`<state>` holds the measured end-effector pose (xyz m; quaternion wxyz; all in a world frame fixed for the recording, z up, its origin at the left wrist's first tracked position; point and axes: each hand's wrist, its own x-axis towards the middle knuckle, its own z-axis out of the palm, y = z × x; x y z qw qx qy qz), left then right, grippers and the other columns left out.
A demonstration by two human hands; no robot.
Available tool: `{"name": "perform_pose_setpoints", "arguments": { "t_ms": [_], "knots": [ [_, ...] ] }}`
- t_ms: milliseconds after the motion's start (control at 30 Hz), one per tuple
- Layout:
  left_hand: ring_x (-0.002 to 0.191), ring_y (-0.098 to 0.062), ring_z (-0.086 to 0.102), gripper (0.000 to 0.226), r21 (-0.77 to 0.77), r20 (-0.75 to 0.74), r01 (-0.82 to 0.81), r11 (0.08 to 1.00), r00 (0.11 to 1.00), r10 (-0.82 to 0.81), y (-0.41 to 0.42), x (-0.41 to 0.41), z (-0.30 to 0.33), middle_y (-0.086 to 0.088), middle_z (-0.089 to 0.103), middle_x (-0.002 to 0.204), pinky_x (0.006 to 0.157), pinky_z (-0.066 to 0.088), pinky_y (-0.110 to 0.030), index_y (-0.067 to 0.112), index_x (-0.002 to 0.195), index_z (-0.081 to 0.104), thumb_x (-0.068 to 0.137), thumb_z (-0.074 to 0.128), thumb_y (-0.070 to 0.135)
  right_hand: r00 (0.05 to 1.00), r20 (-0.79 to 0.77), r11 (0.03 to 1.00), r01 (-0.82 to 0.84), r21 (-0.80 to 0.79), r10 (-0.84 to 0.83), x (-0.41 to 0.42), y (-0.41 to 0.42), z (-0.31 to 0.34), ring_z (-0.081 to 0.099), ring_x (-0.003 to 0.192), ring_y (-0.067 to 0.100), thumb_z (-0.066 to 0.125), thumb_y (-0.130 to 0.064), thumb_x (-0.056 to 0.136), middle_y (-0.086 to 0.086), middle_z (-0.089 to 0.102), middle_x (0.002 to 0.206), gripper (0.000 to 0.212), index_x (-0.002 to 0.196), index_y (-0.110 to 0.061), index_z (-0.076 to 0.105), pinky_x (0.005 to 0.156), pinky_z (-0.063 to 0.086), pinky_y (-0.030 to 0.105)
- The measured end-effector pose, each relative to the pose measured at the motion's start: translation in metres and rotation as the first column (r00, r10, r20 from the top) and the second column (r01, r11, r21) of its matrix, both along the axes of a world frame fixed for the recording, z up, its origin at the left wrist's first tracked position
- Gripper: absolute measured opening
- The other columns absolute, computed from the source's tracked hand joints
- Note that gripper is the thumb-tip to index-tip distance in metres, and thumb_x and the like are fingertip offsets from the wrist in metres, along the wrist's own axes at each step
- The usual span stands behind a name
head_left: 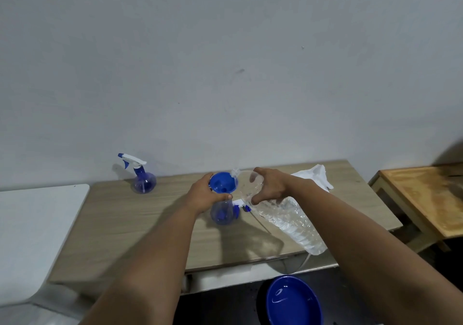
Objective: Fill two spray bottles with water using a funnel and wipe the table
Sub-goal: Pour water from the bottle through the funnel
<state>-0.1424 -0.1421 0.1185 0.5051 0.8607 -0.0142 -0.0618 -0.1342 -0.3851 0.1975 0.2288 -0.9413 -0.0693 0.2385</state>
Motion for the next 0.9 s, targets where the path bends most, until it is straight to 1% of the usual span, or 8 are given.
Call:
{"name": "perform_pose_setpoints", "arguments": {
  "t_ms": [100, 200, 300, 400, 533, 633, 800, 900],
  "knots": [
    [0.101, -0.007, 0.067, 0.069, -0.005, -0.005, -0.014, 1.000, 1.000, 0.014, -0.002, 0.002, 0.000, 0.015, 0.071, 0.110, 0.091, 0.056, -0.032, 0.034, 0.118, 0.065, 0.056, 0.095, 0.037, 1.000, 0.006, 0.999, -0.016, -0.051, 0.016, 0.003, 0.000, 0.002, 0.062, 0.064, 0.018, 0.086, -0.037, 0.067, 0.007, 0.066, 0.094, 0.065, 0.122, -0.029, 0.052, 0.054, 0.062, 0.032],
    [0.102, -0.009, 0.066, 0.066, -0.003, -0.005, -0.025, 1.000, 1.000, 0.025, -0.004, 0.002, 0.001, 0.016, 0.069, 0.111, 0.091, 0.056, -0.033, 0.037, 0.114, 0.062, 0.057, 0.095, 0.037, 1.000, -0.001, 0.996, -0.028, -0.082, 0.028, 0.006, 0.001, 0.001, 0.063, 0.067, 0.020, 0.086, -0.036, 0.067, 0.011, 0.069, 0.101, 0.067, 0.123, -0.029, 0.051, 0.056, 0.063, 0.034],
    [0.099, -0.006, 0.067, 0.068, 0.006, 0.005, -0.024, 1.000, 1.000, 0.024, -0.002, 0.002, 0.000, 0.018, 0.070, 0.108, 0.090, 0.056, -0.034, 0.037, 0.115, 0.064, 0.054, 0.094, 0.039, 0.998, -0.017, 0.992, -0.055, -0.113, 0.054, 0.008, 0.004, 0.002, 0.066, 0.070, 0.020, 0.087, -0.037, 0.067, 0.010, 0.070, 0.098, 0.067, 0.123, -0.027, 0.051, 0.058, 0.064, 0.035],
    [0.096, -0.005, 0.068, 0.069, 0.014, 0.004, -0.018, 1.000, 1.000, 0.018, -0.002, 0.001, 0.001, 0.018, 0.071, 0.105, 0.089, 0.057, -0.034, 0.036, 0.117, 0.065, 0.054, 0.093, 0.038, 0.997, -0.054, 0.989, -0.070, -0.132, 0.063, 0.009, 0.006, 0.003, 0.072, 0.075, 0.023, 0.088, -0.038, 0.066, 0.006, 0.070, 0.099, 0.068, 0.122, -0.027, 0.050, 0.065, 0.067, 0.041],
    [0.094, -0.004, 0.068, 0.064, 0.014, 0.006, -0.019, 1.000, 1.000, 0.019, -0.002, 0.002, 0.000, 0.019, 0.072, 0.102, 0.088, 0.058, -0.035, 0.039, 0.112, 0.065, 0.054, 0.092, 0.036, 0.995, -0.072, 0.986, -0.079, -0.145, 0.069, 0.011, 0.009, 0.006, 0.075, 0.077, 0.024, 0.089, -0.037, 0.064, 0.007, 0.069, 0.103, 0.070, 0.122, -0.027, 0.050, 0.063, 0.067, 0.042],
    [0.093, -0.004, 0.068, 0.063, 0.008, -0.005, -0.019, 1.000, 1.000, 0.019, -0.003, 0.002, 0.001, 0.020, 0.072, 0.102, 0.089, 0.058, -0.036, 0.040, 0.112, 0.065, 0.055, 0.092, 0.034, 0.995, -0.062, 0.984, -0.085, -0.156, 0.076, 0.011, 0.010, 0.010, 0.076, 0.084, 0.026, 0.088, -0.037, 0.064, 0.006, 0.068, 0.103, 0.071, 0.124, -0.027, 0.050, 0.065, 0.067, 0.044],
    [0.093, -0.003, 0.069, 0.069, 0.006, -0.008, -0.018, 1.000, 1.000, 0.018, -0.003, 0.002, -0.001, 0.021, 0.072, 0.102, 0.089, 0.058, -0.038, 0.041, 0.114, 0.065, 0.050, 0.090, 0.039, 0.995, -0.064, 0.980, -0.092, -0.175, 0.082, 0.010, 0.012, 0.013, 0.076, 0.084, 0.027, 0.088, -0.037, 0.063, 0.006, 0.070, 0.097, 0.072, 0.124, -0.027, 0.050, 0.060, 0.066, 0.039],
    [0.094, -0.004, 0.069, 0.070, 0.012, -0.002, -0.013, 1.000, 1.000, 0.013, -0.004, 0.001, 0.000, 0.020, 0.072, 0.102, 0.089, 0.058, -0.038, 0.041, 0.115, 0.065, 0.050, 0.089, 0.041, 0.994, -0.052, 0.975, -0.106, -0.197, 0.098, 0.010, 0.013, 0.015, 0.075, 0.083, 0.025, 0.088, -0.041, 0.062, 0.003, 0.068, 0.096, 0.074, 0.124, -0.027, 0.050, 0.062, 0.065, 0.039]
  ]
}}
